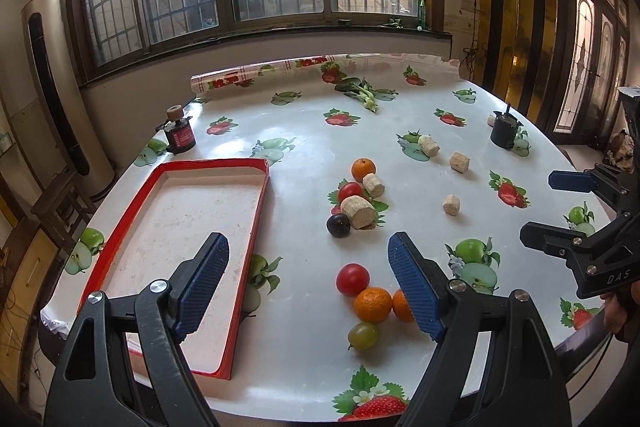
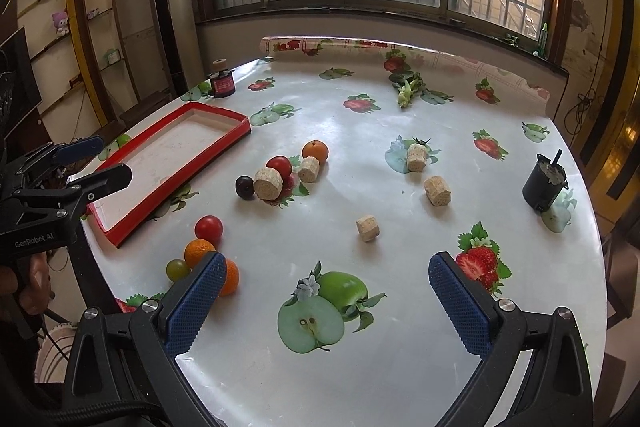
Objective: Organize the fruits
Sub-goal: 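Move both tools toward the fruits and corks beside the red tray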
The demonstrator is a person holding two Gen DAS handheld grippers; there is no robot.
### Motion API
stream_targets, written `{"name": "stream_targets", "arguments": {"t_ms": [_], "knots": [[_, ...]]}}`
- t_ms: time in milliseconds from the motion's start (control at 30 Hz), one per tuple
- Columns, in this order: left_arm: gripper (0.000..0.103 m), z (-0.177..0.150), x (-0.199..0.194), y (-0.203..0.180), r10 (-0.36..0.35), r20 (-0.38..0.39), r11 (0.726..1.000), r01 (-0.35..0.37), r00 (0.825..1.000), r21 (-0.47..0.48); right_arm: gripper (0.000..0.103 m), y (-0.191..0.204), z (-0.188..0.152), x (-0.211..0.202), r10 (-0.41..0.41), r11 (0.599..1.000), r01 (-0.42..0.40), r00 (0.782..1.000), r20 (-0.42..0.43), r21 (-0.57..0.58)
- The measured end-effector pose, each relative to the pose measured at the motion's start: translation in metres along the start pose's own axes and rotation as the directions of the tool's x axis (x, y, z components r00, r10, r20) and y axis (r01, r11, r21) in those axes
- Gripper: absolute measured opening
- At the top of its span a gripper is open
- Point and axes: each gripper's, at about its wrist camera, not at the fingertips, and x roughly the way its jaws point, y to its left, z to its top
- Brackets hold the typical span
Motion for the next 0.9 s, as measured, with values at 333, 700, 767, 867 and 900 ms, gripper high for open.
{"name": "stream_targets", "arguments": {"t_ms": [333, 700, 767, 867, 900], "knots": [[0.082, -0.007, 0.003, -0.004, -0.011, -0.017, 1.0, 0.011, 1.0, 0.005, 0.102, -0.003, -0.003, -0.001, 0.004, 1.0, -0.004, 1.0, 0.005, -0.002], [0.082, -0.01, 0.002, -0.006, -0.027, -0.025, 1.0, 0.027, 0.999, 0.011, 0.102, -0.005, -0.003, -0.004, 0.011, 1.0, -0.011, 1.0, 0.014, -0.002], [0.082, -0.012, 0.001, -0.007, -0.033, -0.027, 0.999, 0.033, 0.999, 0.013, 0.102, -0.005, -0.003, -0.004, 0.009, 1.0, -0.009, 1.0, 0.015, -0.003], [0.082, -0.014, 0.0, -0.009, -0.04, -0.03, 0.999, 0.041, 0.999, 0.019, 0.102, -0.005, -0.004, -0.004, 0.007, 1.0, -0.007, 1.0, 0.012, -0.005], [0.082, -0.014, 0.0, -0.009, -0.043, -0.033, 0.999, 0.044, 0.999, 0.02, 0.102, -0.005, -0.004, -0.004, 0.006, 1.0, -0.006, 1.0, 0.012, -0.005]]}}
